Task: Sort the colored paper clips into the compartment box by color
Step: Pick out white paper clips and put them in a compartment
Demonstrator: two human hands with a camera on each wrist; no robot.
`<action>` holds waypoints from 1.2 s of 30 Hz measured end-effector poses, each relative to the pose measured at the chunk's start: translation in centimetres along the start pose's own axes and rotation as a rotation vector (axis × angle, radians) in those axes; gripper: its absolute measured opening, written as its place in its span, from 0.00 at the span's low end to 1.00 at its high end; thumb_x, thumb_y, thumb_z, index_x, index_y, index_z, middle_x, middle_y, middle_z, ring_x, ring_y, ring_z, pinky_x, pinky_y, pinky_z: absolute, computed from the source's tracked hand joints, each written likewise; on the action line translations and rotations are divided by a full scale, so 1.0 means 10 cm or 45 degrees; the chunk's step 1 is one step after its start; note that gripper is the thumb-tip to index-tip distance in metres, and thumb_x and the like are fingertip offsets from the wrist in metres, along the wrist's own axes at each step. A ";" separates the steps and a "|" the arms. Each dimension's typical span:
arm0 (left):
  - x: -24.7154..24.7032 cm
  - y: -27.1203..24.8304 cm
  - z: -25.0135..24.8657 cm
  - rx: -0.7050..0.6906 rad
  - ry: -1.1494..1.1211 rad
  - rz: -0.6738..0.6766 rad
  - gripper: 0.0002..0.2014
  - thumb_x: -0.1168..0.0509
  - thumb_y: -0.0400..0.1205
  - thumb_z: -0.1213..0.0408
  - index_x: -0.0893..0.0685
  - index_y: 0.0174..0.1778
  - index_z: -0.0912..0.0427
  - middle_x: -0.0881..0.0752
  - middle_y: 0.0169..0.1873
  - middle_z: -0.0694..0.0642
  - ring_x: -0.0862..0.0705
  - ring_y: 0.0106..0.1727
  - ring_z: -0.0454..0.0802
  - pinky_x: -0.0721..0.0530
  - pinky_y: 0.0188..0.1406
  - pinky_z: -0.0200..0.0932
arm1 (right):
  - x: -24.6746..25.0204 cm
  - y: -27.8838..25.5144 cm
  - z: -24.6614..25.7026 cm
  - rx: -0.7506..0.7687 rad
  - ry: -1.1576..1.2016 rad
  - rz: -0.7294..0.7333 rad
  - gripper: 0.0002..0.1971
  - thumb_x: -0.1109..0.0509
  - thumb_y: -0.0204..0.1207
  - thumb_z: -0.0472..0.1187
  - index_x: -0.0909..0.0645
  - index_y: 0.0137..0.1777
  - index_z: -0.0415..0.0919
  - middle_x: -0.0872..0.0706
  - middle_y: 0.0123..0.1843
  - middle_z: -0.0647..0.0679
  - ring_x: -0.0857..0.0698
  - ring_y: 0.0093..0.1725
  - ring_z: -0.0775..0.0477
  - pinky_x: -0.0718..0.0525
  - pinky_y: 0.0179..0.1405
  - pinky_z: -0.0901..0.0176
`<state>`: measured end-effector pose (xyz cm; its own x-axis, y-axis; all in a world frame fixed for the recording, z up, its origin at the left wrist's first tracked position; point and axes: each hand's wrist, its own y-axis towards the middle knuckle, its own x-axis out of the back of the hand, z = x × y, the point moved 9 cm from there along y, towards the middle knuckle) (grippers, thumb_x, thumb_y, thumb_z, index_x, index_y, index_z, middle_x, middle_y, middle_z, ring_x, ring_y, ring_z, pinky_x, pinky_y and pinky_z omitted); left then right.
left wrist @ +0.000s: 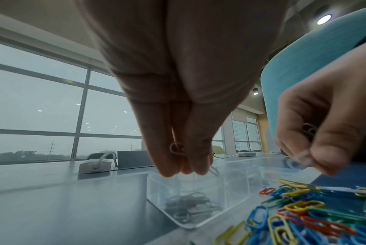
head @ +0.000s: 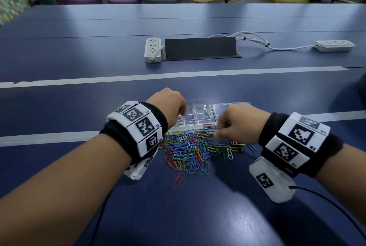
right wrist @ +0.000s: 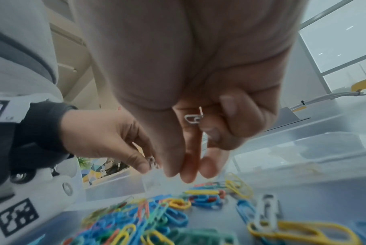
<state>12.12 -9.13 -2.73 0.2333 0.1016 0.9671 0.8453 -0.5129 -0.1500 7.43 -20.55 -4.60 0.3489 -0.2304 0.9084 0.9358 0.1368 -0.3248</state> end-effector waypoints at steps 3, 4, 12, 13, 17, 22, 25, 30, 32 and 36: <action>0.02 0.00 0.02 0.001 0.003 -0.016 0.16 0.37 0.79 0.75 0.13 0.58 0.55 0.12 0.55 0.56 0.15 0.58 0.54 0.19 0.58 0.44 | 0.12 0.04 0.09 -0.002 -0.012 -0.043 0.13 0.36 0.78 0.47 0.14 0.38 0.44 0.20 0.28 0.51 0.23 0.39 0.46 0.28 0.34 0.63; 0.02 -0.01 0.03 -0.003 -0.010 -0.021 0.17 0.37 0.79 0.75 0.13 0.59 0.55 0.12 0.55 0.56 0.15 0.58 0.53 0.19 0.57 0.44 | 0.14 0.07 0.13 -0.005 -0.010 -0.042 0.13 0.37 0.78 0.45 0.15 0.36 0.45 0.23 0.26 0.53 0.24 0.38 0.45 0.29 0.31 0.64; 0.18 -0.05 0.19 0.025 -0.400 -0.244 0.20 0.35 0.75 0.80 0.16 0.59 0.56 0.13 0.49 0.55 0.14 0.49 0.51 0.16 0.55 0.42 | 0.21 0.46 0.53 0.005 -0.095 -0.079 0.13 0.37 0.78 0.39 0.14 0.54 0.36 0.11 0.49 0.42 0.17 0.46 0.41 0.17 0.49 0.58; 0.20 -0.07 0.23 0.046 -0.423 -0.269 0.19 0.34 0.75 0.79 0.16 0.59 0.56 0.14 0.47 0.54 0.15 0.47 0.50 0.17 0.55 0.42 | 0.20 0.51 0.58 0.009 -0.125 -0.069 0.12 0.37 0.78 0.39 0.15 0.55 0.37 0.12 0.50 0.42 0.17 0.46 0.41 0.16 0.52 0.56; 0.22 -0.17 0.36 0.107 -0.409 -0.254 0.16 0.32 0.76 0.73 0.17 0.59 0.55 0.16 0.42 0.51 0.19 0.43 0.48 0.19 0.54 0.40 | 0.18 0.61 0.78 0.017 -0.300 -0.026 0.06 0.35 0.77 0.38 0.21 0.40 0.38 0.18 0.39 0.43 0.19 0.44 0.39 0.19 0.44 0.54; 0.15 -0.25 0.41 0.140 -0.373 -0.166 0.16 0.31 0.77 0.68 0.18 0.61 0.54 0.16 0.41 0.50 0.20 0.42 0.47 0.21 0.50 0.39 | 0.20 0.65 0.90 0.017 -0.270 0.014 0.11 0.30 0.72 0.37 0.17 0.54 0.40 0.14 0.41 0.44 0.11 0.50 0.39 0.13 0.53 0.50; 0.16 -0.27 0.44 0.145 -0.352 -0.160 0.14 0.31 0.77 0.67 0.17 0.58 0.53 0.16 0.41 0.49 0.21 0.41 0.46 0.26 0.46 0.36 | 0.25 0.67 0.98 0.054 -0.252 -0.019 0.11 0.31 0.73 0.39 0.15 0.54 0.38 0.16 0.36 0.45 0.14 0.41 0.42 0.14 0.47 0.55; 0.11 -0.31 0.51 0.181 -0.316 -0.142 0.15 0.33 0.77 0.67 0.18 0.59 0.53 0.12 0.45 0.52 0.21 0.43 0.46 0.27 0.45 0.35 | 0.28 0.66 1.09 0.098 -0.223 0.005 0.15 0.31 0.75 0.42 0.15 0.59 0.39 0.16 0.45 0.44 0.19 0.43 0.44 0.22 0.43 0.59; 0.09 -0.33 0.54 0.193 -0.319 -0.137 0.14 0.33 0.76 0.67 0.18 0.58 0.53 0.12 0.45 0.52 0.20 0.42 0.46 0.27 0.45 0.36 | 0.27 0.65 1.09 0.106 -0.195 0.010 0.14 0.30 0.74 0.41 0.14 0.59 0.42 0.12 0.52 0.45 0.16 0.48 0.43 0.22 0.44 0.60; 0.05 -0.35 0.49 0.166 -0.280 -0.116 0.10 0.33 0.76 0.65 0.16 0.53 0.53 0.15 0.40 0.50 0.19 0.43 0.47 0.26 0.45 0.35 | 0.34 0.58 1.06 0.131 -0.087 -0.072 0.17 0.33 0.75 0.32 0.15 0.60 0.48 0.15 0.45 0.49 0.16 0.48 0.47 0.22 0.45 0.62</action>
<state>11.66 -3.07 -2.71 0.2406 0.3321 0.9121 0.9188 -0.3808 -0.1037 13.49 -10.31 -0.56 0.2881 -0.1751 0.9415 0.9427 0.2245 -0.2468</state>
